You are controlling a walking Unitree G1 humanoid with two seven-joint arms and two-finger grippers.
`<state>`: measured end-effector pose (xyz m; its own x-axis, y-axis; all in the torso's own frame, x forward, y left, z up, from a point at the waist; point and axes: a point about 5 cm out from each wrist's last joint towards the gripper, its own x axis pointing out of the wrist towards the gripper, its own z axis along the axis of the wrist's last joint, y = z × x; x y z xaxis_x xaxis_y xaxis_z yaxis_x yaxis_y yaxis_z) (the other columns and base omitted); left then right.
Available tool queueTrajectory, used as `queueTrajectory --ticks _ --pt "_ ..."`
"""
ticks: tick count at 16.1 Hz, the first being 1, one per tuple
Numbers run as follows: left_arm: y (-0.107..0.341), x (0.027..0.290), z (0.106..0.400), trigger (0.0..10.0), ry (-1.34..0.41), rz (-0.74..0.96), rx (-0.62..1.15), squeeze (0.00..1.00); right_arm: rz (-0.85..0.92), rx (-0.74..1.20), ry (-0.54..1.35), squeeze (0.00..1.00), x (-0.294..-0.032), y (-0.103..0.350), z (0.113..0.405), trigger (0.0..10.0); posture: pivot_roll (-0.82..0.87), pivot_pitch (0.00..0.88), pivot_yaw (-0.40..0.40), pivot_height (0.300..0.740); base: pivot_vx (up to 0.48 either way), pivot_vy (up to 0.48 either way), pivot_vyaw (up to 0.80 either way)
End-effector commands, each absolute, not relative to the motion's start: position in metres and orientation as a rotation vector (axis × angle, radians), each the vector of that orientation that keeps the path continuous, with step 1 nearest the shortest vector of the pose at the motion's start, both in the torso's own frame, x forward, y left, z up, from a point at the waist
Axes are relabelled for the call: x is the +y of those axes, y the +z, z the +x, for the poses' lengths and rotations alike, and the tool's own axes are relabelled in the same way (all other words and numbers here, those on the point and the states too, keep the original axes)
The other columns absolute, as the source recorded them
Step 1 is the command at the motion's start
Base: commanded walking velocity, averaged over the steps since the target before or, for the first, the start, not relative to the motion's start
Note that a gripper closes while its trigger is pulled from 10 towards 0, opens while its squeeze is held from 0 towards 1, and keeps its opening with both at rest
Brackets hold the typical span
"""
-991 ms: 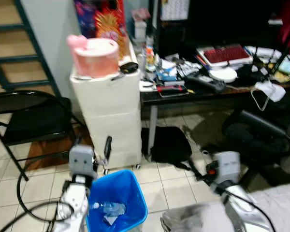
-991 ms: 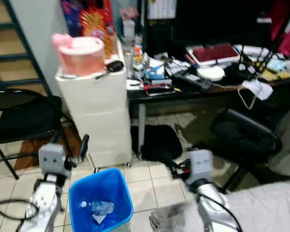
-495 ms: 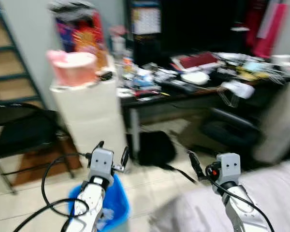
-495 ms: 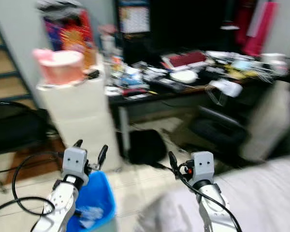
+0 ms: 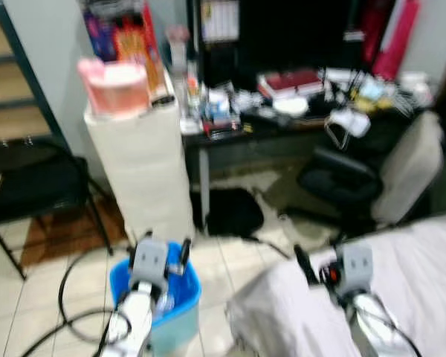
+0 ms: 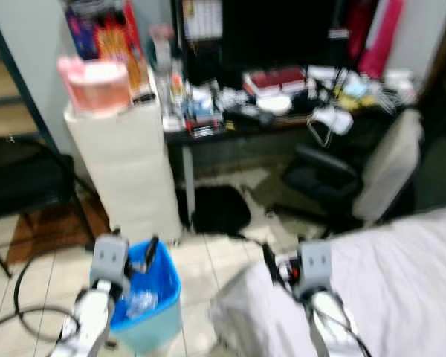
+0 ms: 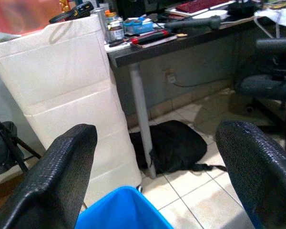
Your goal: Clean up the room
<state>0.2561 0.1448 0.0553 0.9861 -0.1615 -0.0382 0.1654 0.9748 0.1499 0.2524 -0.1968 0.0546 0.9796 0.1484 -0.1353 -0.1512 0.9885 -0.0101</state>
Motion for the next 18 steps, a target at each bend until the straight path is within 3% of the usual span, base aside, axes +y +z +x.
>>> queueTrajectory --ticks 1,5,13,18 --pt "0.054 0.142 0.254 10.0 -0.187 0.155 0.025 0.00 -0.023 0.123 0.147 0.00 -0.198 0.057 0.253 10.0 -0.09 0.000 0.011 0.740 0.000 0.000 -0.80" --pt "0.053 0.142 0.254 10.0 -0.198 0.149 0.034 0.00 -0.022 0.126 0.152 0.00 -0.198 0.056 0.257 10.0 -0.09 0.000 0.009 0.740 0.000 0.000 -0.80" --pt "0.049 0.139 0.252 10.0 -0.271 0.106 0.062 0.00 -0.020 0.135 0.154 0.00 -0.200 0.052 0.256 10.0 -0.09 0.000 0.012 0.740 0.000 0.428 -0.80" --pt "0.044 0.155 0.266 10.0 -0.226 0.156 0.104 0.00 -0.032 0.120 0.124 0.00 -0.204 0.052 0.255 10.0 -0.09 0.000 0.022 0.740 0.000 0.000 -0.80"
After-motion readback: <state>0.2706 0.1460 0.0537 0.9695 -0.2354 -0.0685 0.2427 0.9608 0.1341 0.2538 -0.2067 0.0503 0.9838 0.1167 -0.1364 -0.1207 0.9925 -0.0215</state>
